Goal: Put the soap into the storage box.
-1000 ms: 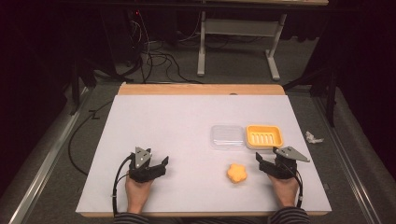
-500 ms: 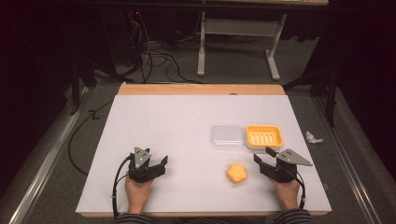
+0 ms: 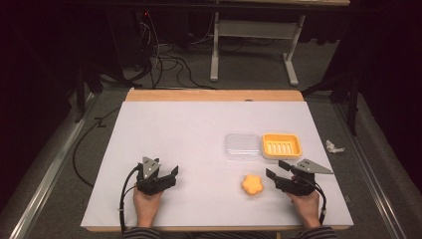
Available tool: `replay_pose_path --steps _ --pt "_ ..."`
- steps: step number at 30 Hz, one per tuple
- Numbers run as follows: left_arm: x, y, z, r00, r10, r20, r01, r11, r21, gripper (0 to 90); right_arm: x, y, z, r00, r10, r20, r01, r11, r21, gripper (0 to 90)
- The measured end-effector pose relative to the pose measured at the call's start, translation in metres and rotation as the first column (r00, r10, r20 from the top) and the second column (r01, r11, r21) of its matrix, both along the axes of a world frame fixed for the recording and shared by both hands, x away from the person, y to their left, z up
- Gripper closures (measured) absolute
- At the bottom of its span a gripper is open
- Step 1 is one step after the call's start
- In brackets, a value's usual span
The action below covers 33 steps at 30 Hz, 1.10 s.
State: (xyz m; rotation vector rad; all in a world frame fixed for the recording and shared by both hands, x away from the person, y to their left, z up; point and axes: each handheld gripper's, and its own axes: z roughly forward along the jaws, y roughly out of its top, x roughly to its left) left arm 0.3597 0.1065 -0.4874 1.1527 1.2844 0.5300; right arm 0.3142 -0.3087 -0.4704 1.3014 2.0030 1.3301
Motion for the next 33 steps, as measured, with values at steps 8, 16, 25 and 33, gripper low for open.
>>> replay_pose_path --steps 8,16,25,33 --pt "0.0 -0.001 0.0 1.0 0.005 0.004 -0.005 0.9999 0.01 23.4 -0.006 0.007 0.003 0.9987 0.049 -0.01 -0.049 0.999 0.003 27.2" --pt "0.0 -0.002 -0.001 1.0 0.005 0.007 -0.005 0.9998 0.018 23.6 -0.012 0.015 0.009 0.9967 0.074 -0.034 -0.074 0.997 0.002 21.3" --pt "0.0 -0.003 -0.001 1.0 0.007 0.007 -0.007 0.9994 0.033 23.6 -0.016 0.033 0.011 0.9842 0.136 -0.114 -0.147 0.984 -0.103 20.6" --pt "-0.001 -0.003 -0.001 0.9999 0.001 0.015 -0.002 0.9991 0.041 23.8 -0.017 0.044 0.014 0.9793 0.152 -0.133 -0.172 0.974 -0.148 19.3"
